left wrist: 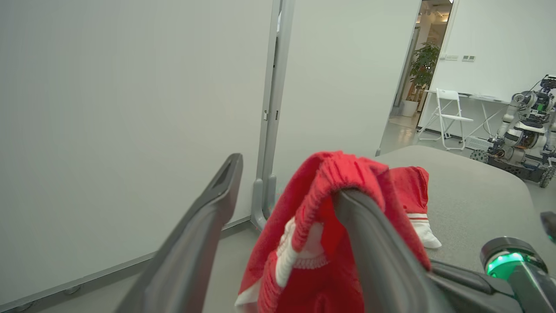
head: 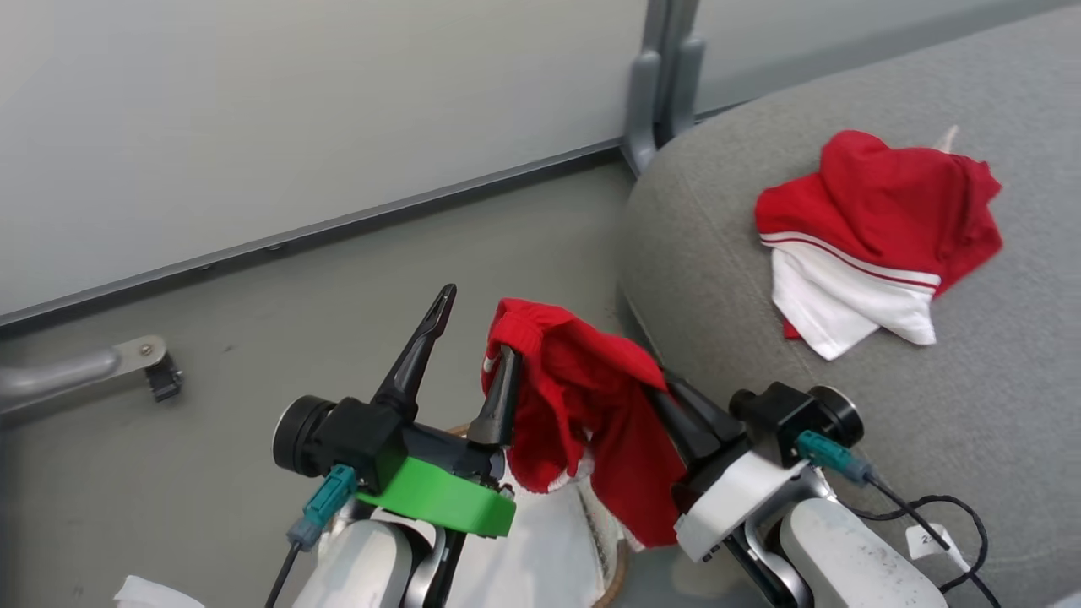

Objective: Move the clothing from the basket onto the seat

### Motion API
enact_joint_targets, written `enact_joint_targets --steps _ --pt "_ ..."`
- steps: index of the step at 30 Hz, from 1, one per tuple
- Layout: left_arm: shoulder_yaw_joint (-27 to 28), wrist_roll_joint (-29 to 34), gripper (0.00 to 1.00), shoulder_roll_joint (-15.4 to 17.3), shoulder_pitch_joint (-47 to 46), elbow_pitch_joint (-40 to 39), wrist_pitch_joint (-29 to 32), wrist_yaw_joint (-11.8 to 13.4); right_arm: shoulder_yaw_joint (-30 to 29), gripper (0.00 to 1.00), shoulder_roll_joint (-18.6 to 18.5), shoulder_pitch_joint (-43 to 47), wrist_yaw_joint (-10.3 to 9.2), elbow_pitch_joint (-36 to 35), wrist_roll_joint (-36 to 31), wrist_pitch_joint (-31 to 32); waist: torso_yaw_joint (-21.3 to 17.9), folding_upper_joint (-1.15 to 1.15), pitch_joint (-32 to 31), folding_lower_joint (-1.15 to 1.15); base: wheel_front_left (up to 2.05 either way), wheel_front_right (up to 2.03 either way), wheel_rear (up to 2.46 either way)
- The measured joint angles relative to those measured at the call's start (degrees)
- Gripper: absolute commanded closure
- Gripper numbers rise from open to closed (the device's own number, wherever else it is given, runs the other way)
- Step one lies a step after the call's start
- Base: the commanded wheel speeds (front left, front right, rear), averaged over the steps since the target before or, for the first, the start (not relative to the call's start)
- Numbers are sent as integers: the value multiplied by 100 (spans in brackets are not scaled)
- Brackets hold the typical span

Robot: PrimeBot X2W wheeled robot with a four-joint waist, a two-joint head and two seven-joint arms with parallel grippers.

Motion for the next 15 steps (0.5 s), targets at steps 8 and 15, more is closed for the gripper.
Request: enact_joint_targets --steps 8,15 --pt "79 100 0 -5 -112 171 1 -99 -679 100 79 192 0 -219 -53 0 -950 0 174 0 0 0 0" --pt "122 279 0 -9 -115 367 0 -188 -1272 100 199 276 0 -427 -94 0 -1657 0 338 0 0 0 0"
